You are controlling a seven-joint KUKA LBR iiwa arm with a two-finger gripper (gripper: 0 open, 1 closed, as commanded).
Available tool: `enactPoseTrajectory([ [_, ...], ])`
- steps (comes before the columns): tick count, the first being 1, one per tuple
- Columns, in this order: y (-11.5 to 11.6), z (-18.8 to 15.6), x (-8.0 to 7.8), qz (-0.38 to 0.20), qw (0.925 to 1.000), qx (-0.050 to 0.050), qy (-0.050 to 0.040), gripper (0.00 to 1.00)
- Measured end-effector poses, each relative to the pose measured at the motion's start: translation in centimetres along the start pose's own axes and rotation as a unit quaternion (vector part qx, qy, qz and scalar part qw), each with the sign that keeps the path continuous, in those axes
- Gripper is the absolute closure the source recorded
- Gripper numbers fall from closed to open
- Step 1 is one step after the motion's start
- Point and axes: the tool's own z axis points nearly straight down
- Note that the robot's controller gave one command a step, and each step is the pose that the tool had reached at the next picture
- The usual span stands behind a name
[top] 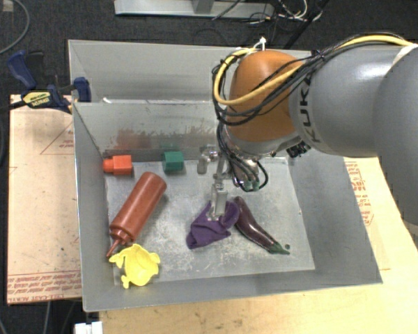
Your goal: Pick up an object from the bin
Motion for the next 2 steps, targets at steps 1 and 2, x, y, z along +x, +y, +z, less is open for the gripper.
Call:
enactPoseTrajectory([
  [1,-0.03,-0.48,-0.12,0.001,1.0,0.0,-0.003,0.0],
  [2,-0.66,0.49,0.28,-0.02,0.9998,-0.001,-0.0054,0.0],
])
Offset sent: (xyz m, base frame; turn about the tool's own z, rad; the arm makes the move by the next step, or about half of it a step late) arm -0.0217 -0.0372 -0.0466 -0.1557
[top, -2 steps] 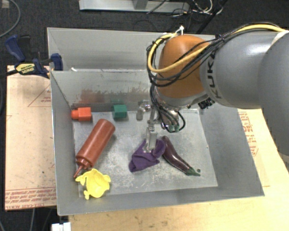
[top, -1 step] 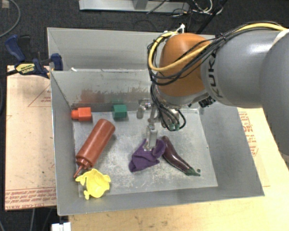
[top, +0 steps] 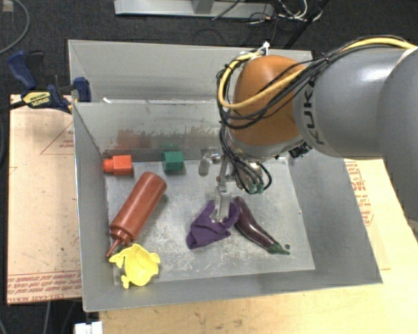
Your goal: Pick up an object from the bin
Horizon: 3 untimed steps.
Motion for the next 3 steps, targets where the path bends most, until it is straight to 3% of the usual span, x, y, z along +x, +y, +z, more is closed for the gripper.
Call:
enactPoseTrajectory([
  [1,-4.3,7.3,5.2,-0.134,0.991,0.0,0.0014,1.0],
  [2,-4.3,7.3,5.2,-0.134,0.991,0.0,0.0015,1.0],
  [3,-4.7,-10.4,6.3,-0.131,0.9914,0.0,-0.004,1.0],
])
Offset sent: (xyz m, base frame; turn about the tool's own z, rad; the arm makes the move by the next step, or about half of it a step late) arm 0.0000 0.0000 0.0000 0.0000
